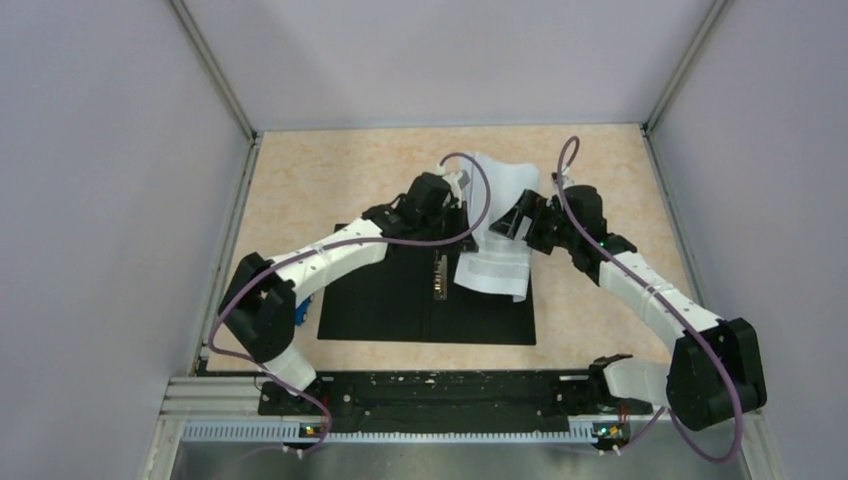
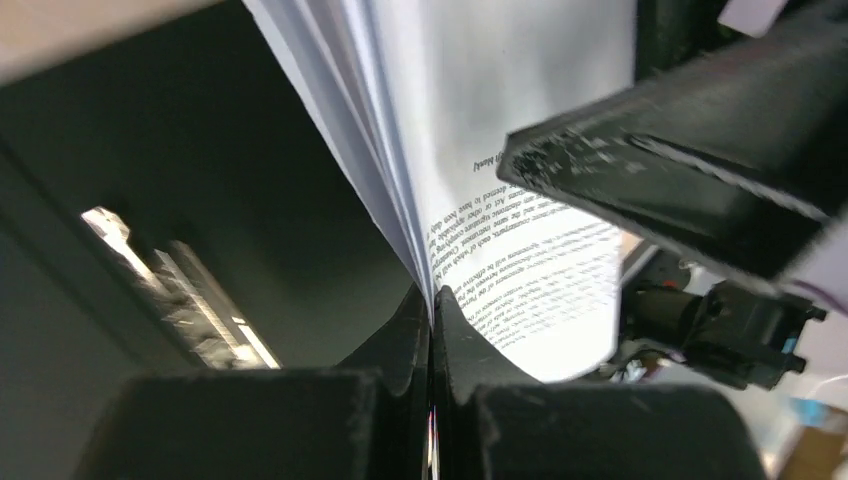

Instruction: Put the files into the folder

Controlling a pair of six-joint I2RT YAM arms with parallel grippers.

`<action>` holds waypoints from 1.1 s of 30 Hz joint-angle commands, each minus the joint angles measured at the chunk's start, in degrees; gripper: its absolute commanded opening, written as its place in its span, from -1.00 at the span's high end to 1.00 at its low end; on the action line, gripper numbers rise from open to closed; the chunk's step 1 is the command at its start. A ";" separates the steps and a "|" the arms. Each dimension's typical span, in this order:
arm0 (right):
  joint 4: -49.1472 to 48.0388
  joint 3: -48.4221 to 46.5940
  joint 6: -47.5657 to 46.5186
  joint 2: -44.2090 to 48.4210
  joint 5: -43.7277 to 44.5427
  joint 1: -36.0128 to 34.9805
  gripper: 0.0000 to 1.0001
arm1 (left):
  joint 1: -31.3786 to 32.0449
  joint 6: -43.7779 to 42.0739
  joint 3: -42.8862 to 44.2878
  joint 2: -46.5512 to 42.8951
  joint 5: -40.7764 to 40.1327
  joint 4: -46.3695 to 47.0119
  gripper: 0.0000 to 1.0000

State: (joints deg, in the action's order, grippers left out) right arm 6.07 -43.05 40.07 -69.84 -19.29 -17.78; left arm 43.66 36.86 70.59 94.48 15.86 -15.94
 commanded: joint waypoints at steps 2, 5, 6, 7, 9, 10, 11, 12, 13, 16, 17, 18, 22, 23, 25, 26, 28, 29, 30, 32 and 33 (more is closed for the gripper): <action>-4.44 -4.61 -1.67 2.63 -3.01 4.52 -0.82 | 0.20 -25.68 13.35 -6.61 -6.13 -19.76 1.00; -17.04 -2.37 2.50 3.74 -9.83 8.93 -0.87 | 0.20 -32.98 17.62 -9.62 -7.36 -22.76 1.00; -21.08 -1.79 3.74 4.15 -11.70 10.06 -0.89 | 0.20 -35.30 18.33 -11.00 -7.48 -23.06 1.00; -25.44 -1.40 4.76 4.33 -13.29 10.62 -0.91 | 0.20 -37.12 18.51 -12.34 -7.73 -22.81 1.00; -31.85 -1.46 5.67 4.44 -14.99 10.88 -0.94 | 0.25 -41.11 19.27 -14.97 -6.54 -22.33 1.00; -35.78 -1.06 6.42 4.54 -15.65 10.92 -0.96 | 0.21 -42.99 19.91 -15.95 -6.18 -22.40 1.00; -39.87 -0.28 7.43 4.61 -16.22 10.92 -0.97 | 0.24 -44.54 20.96 -16.80 -5.16 -22.93 1.00; -44.22 0.55 8.38 4.87 -16.56 10.93 -0.97 | 0.25 -45.98 21.92 -17.51 -4.01 -23.46 1.00; -48.61 1.46 9.31 5.03 -17.03 10.96 -0.98 | 0.26 -47.18 22.88 -18.25 -3.71 -23.77 1.00; -63.60 4.35 12.94 4.83 -19.33 10.89 -0.98 | 0.41 -51.20 25.36 -19.97 -2.86 -25.07 1.00; -67.55 5.00 14.26 4.37 -19.87 10.89 -0.98 | 0.38 -52.12 25.85 -20.50 -3.03 -25.10 1.00; -71.18 5.29 15.34 3.73 -20.69 10.91 -0.98 | 0.37 -52.91 26.25 -21.20 -2.72 -24.80 1.00; -85.22 4.39 20.69 0.13 -24.28 10.16 -0.98 | 0.50 -54.14 26.85 -23.83 -1.87 -21.67 1.00; -87.60 4.11 21.23 -0.38 -24.52 9.92 -0.98 | 0.47 -54.10 26.99 -24.35 -1.64 -20.87 1.00; -90.10 3.61 20.76 -0.46 -24.11 9.23 -0.98 | 0.46 -54.27 27.83 -24.97 -0.09 -20.29 1.00; -90.54 3.39 19.99 -0.27 -23.80 8.85 -0.98 | 0.46 -54.30 28.37 -25.21 0.65 -20.17 1.00; -89.47 2.80 17.08 0.67 -23.19 7.77 -0.98 | 0.46 -54.08 29.59 -25.43 1.99 -20.01 1.00; -87.64 2.41 15.17 1.18 -22.87 7.04 -0.98 | 0.48 -54.04 30.08 -25.60 2.84 -19.96 1.00; -85.90 2.10 13.03 1.89 -22.20 6.48 -0.98 | 0.46 -53.98 30.43 -25.77 3.34 -19.81 1.00; -83.72 1.75 9.96 3.35 -21.31 5.45 -0.98 | 0.46 -53.55 31.01 -26.32 4.07 -19.36 1.00; -83.22 1.52 9.05 3.92 -21.05 5.11 -0.98 | 0.46 -53.33 31.14 -26.58 4.24 -19.07 1.00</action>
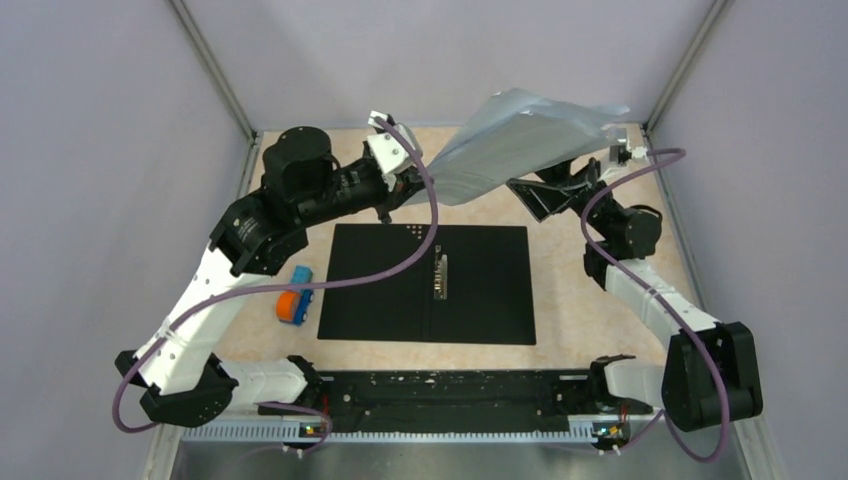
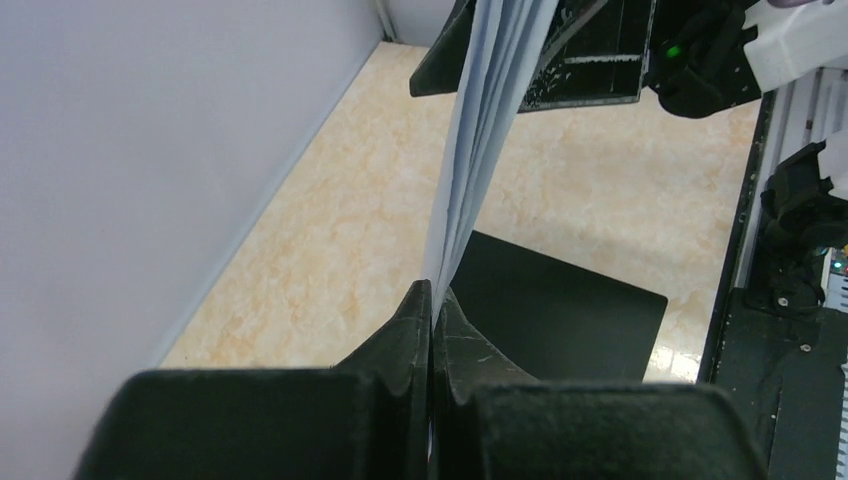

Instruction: Put the files into the folder

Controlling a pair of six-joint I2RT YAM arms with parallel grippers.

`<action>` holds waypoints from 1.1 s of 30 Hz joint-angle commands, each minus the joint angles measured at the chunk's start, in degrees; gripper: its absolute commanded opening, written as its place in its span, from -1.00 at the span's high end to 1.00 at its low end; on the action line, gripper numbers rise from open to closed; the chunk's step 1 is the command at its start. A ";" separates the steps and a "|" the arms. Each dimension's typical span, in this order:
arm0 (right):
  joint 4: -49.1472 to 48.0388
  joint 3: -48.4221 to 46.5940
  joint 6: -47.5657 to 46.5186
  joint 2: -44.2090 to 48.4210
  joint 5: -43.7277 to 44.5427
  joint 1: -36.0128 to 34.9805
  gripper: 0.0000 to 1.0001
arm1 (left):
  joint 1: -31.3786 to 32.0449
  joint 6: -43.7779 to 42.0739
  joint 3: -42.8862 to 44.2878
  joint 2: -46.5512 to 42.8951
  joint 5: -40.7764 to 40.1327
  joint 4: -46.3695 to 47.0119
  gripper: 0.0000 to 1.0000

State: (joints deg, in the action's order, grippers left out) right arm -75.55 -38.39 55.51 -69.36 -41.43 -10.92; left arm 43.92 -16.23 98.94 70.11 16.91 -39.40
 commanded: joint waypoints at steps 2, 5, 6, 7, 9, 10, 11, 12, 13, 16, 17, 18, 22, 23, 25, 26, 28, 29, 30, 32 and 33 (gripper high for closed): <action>-1.03 -3.78 -7.14 4.08 1.77 -2.34 -0.98 | 0.20 0.43 3.58 -2.35 3.81 4.38 1.00; -2.43 -4.78 -6.09 4.26 1.97 -2.60 -0.97 | 0.12 2.33 4.65 -1.66 3.87 3.91 1.00; -2.75 -5.40 -5.34 4.24 1.56 -2.59 -0.97 | 0.11 3.07 5.02 -1.30 3.65 3.51 1.00; -3.01 -5.91 -4.72 4.36 1.27 -2.64 -0.97 | 0.05 3.56 5.26 -1.04 3.70 3.27 1.00; -3.94 -6.75 -3.87 4.56 0.66 -2.93 -0.95 | -0.52 4.84 5.81 -0.50 5.05 3.06 1.00; -3.99 -7.23 -3.57 4.84 0.40 -2.92 -0.94 | -1.41 5.85 6.20 -0.08 6.42 3.13 1.00; -3.95 -7.52 -3.34 5.04 0.20 -3.03 -0.92 | -2.75 7.47 6.57 0.40 8.59 3.44 1.00; -3.94 -7.76 -3.22 5.41 0.04 -3.05 -0.91 | -4.63 9.16 6.87 0.80 11.44 3.82 1.00; -3.76 -8.02 -3.10 5.87 -0.21 -3.00 -0.89 | -6.60 10.88 6.96 1.24 14.08 4.45 1.00; -1.66 -8.98 -3.36 7.35 -0.65 -3.02 -0.78 | -10.01 13.79 6.84 1.89 18.73 6.07 1.00; -1.14 -9.29 -3.46 7.74 -0.86 -3.05 -0.75 | -10.63 14.88 6.80 2.26 20.10 6.61 1.00; -0.98 -9.78 -3.30 8.03 -1.18 -3.12 -0.69 | -11.17 15.52 6.73 2.62 21.52 7.15 1.00; -0.07 -12.18 -2.11 7.69 -3.03 -3.39 -0.49 | -11.92 16.86 5.75 3.46 23.04 8.95 1.00; 0.61 -12.75 -2.14 7.41 -3.37 -3.55 -0.43 | -12.05 17.92 5.19 3.43 23.34 9.85 1.00; 2.33 -13.61 -2.38 7.11 -4.17 -3.67 -0.30 | -12.26 18.86 4.05 3.17 23.72 11.43 1.00; 3.23 -13.78 -2.81 7.22 -4.26 -3.67 -0.24 | -12.41 19.14 3.34 2.88 24.00 12.16 1.00; 6.53 -14.08 -4.56 7.87 -3.59 -3.72 -0.12 | -12.62 19.58 1.79 2.18 24.29 13.37 1.00; 8.51 -14.39 -5.61 8.24 -3.23 -3.71 -0.05 | -12.67 19.85 0.70 1.77 24.43 14.24 1.00; 10.06 -14.73 -6.54 8.39 -3.08 -3.75 0.03 | -12.65 20.21 -0.39 1.36 24.60 15.29 1.00; 12.94 -15.79 -7.83 8.55 -3.22 -3.75 0.21 | -12.69 20.72 -3.06 0.24 24.89 17.87 1.00; 14.43 -16.51 -8.50 8.60 -3.57 -3.74 0.31 | -12.75 20.99 -4.81 -0.32 25.05 19.12 1.00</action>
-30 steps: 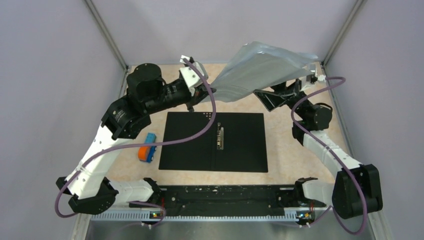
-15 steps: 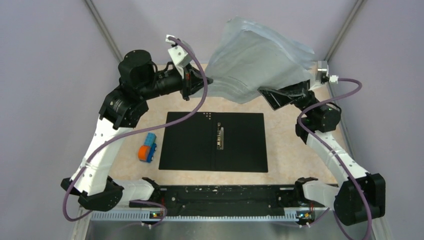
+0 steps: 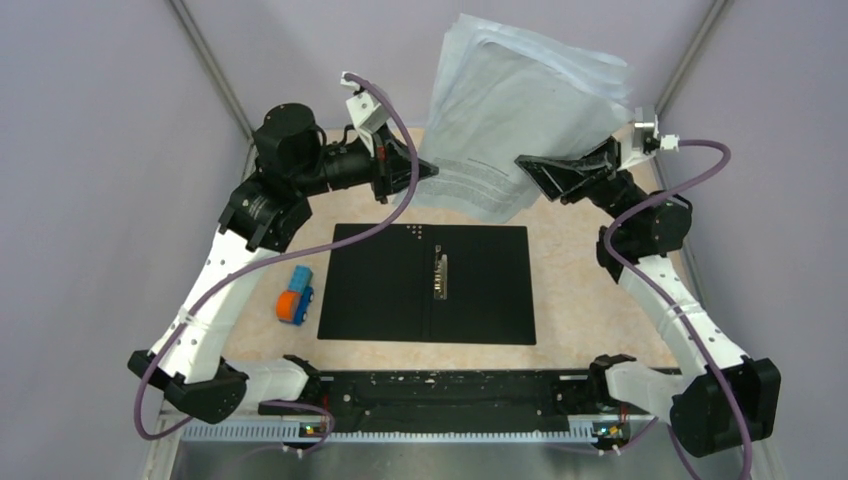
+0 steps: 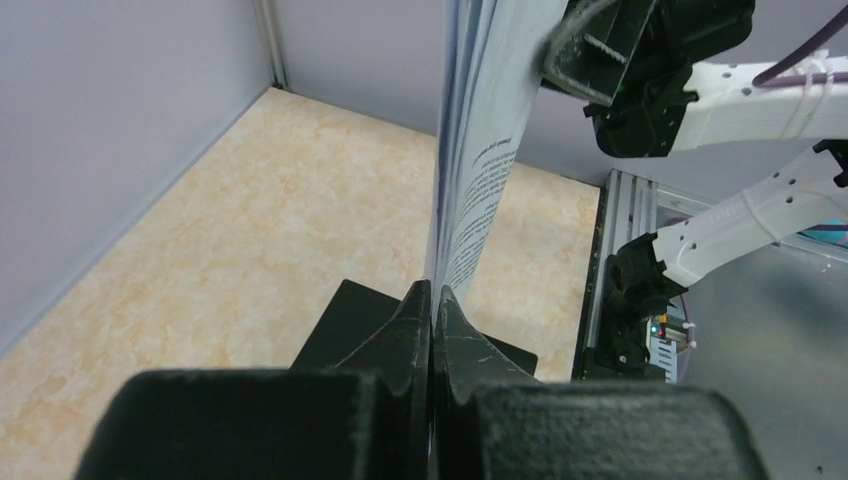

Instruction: Put the files into the folder

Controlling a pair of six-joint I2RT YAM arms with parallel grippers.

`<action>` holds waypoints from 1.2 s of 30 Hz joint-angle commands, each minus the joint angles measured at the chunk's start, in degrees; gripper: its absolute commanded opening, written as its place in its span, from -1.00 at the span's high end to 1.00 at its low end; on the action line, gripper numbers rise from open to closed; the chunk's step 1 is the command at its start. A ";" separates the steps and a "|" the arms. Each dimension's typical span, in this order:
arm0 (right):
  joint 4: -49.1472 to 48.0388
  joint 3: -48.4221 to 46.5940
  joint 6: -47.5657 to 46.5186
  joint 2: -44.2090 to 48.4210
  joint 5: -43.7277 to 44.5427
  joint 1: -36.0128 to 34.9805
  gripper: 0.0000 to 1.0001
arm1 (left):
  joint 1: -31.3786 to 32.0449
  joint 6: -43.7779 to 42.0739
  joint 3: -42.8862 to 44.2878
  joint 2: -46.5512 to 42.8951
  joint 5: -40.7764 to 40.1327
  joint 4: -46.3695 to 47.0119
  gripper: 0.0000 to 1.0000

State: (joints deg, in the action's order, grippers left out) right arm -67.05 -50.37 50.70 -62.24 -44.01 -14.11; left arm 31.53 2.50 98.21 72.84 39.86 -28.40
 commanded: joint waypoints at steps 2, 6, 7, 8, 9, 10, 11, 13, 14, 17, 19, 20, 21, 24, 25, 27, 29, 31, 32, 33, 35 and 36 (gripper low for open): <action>8.53 -5.79 -4.75 1.92 -1.46 -0.55 0.54 | -0.40 2.85 -6.83 -4.28 2.30 10.96 1.00; 13.83 -8.08 -7.24 3.14 -1.72 -0.55 0.97 | -0.39 4.02 -11.33 -6.51 2.38 16.44 1.00; 15.05 -8.66 -8.16 3.73 -1.70 -0.51 1.00 | -0.39 4.22 -12.18 -6.97 2.28 17.84 1.00; 16.07 -9.12 -8.87 4.05 -1.74 -0.56 1.00 | -0.30 4.18 -13.04 -7.53 2.11 19.10 1.00; 16.66 -9.59 -9.42 4.27 -2.02 -0.51 1.00 | -0.25 4.22 -14.01 -8.12 1.97 20.60 1.00; 17.02 -9.95 -9.74 4.53 -2.39 -0.51 1.00 | -0.31 4.01 -14.92 -8.77 1.69 21.90 1.00; 17.38 -10.31 -10.07 4.72 -2.73 -0.56 1.00 | -0.30 3.82 -15.70 -9.37 1.20 23.24 0.96; 18.35 -11.31 -10.66 4.56 -3.87 -0.53 1.00 | -0.29 3.49 -16.88 -10.19 0.49 25.67 0.61; 18.53 -12.03 -10.58 4.20 -4.91 -0.60 1.00 | -0.27 3.23 -16.90 -10.26 0.29 26.61 0.45; 18.12 -14.03 -9.41 3.00 -8.62 -0.61 1.00 | -0.32 1.96 -15.19 -8.94 1.22 27.14 0.09; 17.99 -15.18 -8.95 2.58 -10.17 -0.59 1.00 | -0.32 1.16 -13.89 -7.90 1.67 27.13 -0.07; 18.23 -15.52 -9.01 2.46 -10.71 -0.58 1.00 | -0.25 0.77 -13.31 -7.28 1.90 27.35 -0.08; 18.48 -15.91 -9.06 2.30 -11.14 -0.57 1.00 | -0.26 0.45 -12.66 -6.70 2.11 27.67 -0.09; 18.89 -17.45 -9.01 1.30 -12.91 -0.59 1.00 | -0.33 -0.91 -11.16 -5.01 1.86 28.72 -0.15; 19.00 -18.34 -8.79 0.61 -13.80 -0.58 1.00 | -0.29 -1.62 -10.70 -4.52 1.64 29.55 -0.17; 19.81 -19.57 -9.13 -0.25 -14.98 -0.60 1.00 | -0.30 -2.76 -9.51 -3.47 1.28 29.90 -0.20; 21.11 -20.54 -10.37 -0.85 -15.63 -0.59 1.00 | -0.44 -4.74 -8.31 -2.41 1.31 29.92 -0.22; 23.90 -21.78 -12.68 -1.41 -15.59 -0.58 1.00 | -0.96 -5.16 -7.31 -1.51 2.26 30.38 -0.23; 24.95 -22.24 -13.72 -1.69 -15.40 -0.61 1.00 | -1.29 -4.98 -6.93 -1.15 3.47 30.96 -0.23; 26.18 -22.77 -15.10 -2.06 -15.04 -0.62 1.00 | -1.68 -4.71 -6.64 -0.74 4.26 31.62 -0.23; 29.68 -23.73 -18.45 -2.95 -14.33 -0.59 1.00 | -2.68 -3.47 -6.37 0.21 6.49 33.47 -0.23; 30.56 -23.92 -19.62 -3.44 -13.92 -0.59 1.00 | -3.14 -2.89 -6.37 0.66 7.42 34.78 -0.22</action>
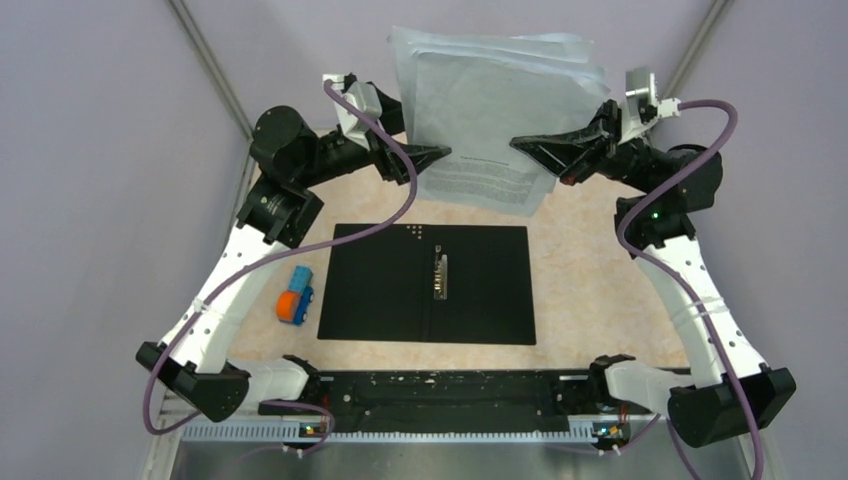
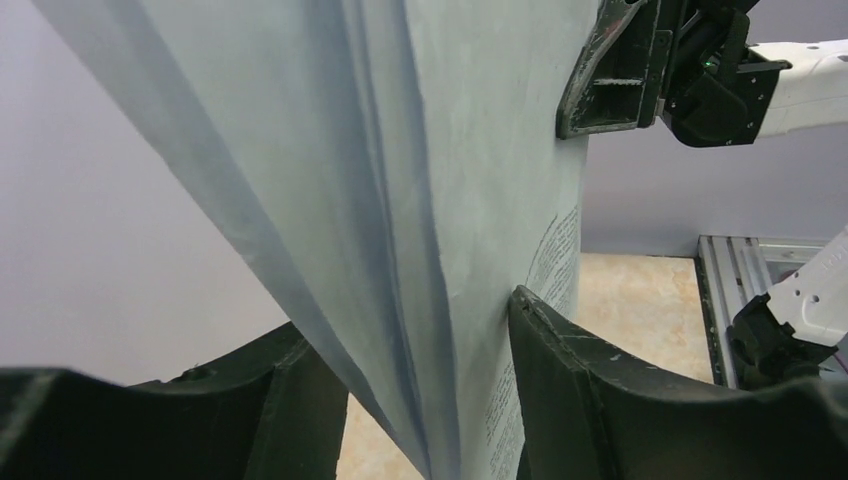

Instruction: Put the files into the folder

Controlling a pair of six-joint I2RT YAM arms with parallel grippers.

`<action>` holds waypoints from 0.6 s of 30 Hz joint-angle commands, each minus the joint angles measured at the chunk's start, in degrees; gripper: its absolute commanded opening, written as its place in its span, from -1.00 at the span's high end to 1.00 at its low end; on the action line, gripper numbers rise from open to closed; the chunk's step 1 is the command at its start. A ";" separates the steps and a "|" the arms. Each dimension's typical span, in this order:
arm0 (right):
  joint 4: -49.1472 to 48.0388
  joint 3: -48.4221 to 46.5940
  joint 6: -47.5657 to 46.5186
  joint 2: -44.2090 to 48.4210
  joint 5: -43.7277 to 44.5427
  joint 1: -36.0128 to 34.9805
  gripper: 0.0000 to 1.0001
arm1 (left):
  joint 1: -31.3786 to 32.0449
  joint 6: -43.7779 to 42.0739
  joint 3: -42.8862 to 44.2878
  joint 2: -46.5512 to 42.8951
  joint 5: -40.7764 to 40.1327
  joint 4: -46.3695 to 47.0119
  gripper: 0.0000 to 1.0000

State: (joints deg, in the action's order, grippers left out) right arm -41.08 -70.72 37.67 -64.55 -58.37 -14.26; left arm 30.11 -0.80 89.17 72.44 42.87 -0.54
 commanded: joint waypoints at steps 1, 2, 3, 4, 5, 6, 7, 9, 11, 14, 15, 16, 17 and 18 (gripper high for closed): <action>4.94 -3.55 -7.57 -1.54 1.00 -0.42 1.00 | -2.05 0.52 2.75 1.69 5.11 7.86 -0.17; 5.35 -3.42 -8.64 -1.94 1.76 -0.42 1.00 | -2.33 0.53 2.81 2.29 5.38 8.53 -0.07; 5.70 -3.08 -9.70 -2.39 2.55 -0.42 1.00 | -2.66 1.37 2.83 3.07 5.71 9.49 0.06; 5.91 -2.66 -10.94 -2.78 3.64 -0.45 1.00 | -3.12 2.67 2.61 3.80 6.10 10.61 0.22; 6.20 -1.98 -12.14 -3.17 5.11 -0.41 1.00 | -3.55 3.56 2.01 4.40 6.50 12.13 0.40; 6.38 -1.11 -13.38 -3.39 7.00 -0.37 1.00 | -3.93 4.33 1.57 5.05 6.57 13.64 0.57; 6.35 -0.09 -14.67 -3.57 9.05 -0.37 1.00 | -4.16 4.45 0.61 5.52 6.37 14.73 0.78; 2.84 2.92 -17.52 -3.93 10.90 -0.35 1.00 | -4.10 3.20 -1.88 6.13 4.86 16.48 1.00; -2.44 8.40 -19.56 -3.77 14.01 -0.42 1.00 | -4.09 2.74 -4.87 6.84 3.09 19.29 1.00; -12.50 15.95 -20.87 -4.42 18.86 -0.46 1.00 | -4.10 2.04 -6.59 9.49 2.50 19.67 1.00; -14.54 17.42 -21.39 -5.01 19.84 -0.45 1.00 | -4.15 2.03 -7.44 10.34 2.23 20.65 1.00; -16.29 18.58 -21.65 -5.88 20.36 -0.45 1.00 | -4.10 2.15 -8.79 11.16 1.85 22.70 1.00; -17.67 19.30 -21.72 -7.04 20.52 -0.46 1.00 | -4.09 2.61 -10.17 11.99 0.78 24.91 1.00; -18.87 19.74 -21.77 -8.38 20.57 -0.50 1.00 | -4.09 2.61 -11.51 13.14 0.29 27.16 1.00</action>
State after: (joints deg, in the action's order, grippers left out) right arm -48.93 -52.97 19.31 -70.00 -41.98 -14.24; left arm 26.22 1.58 81.76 82.56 45.78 15.42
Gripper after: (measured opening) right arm 0.006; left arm 0.012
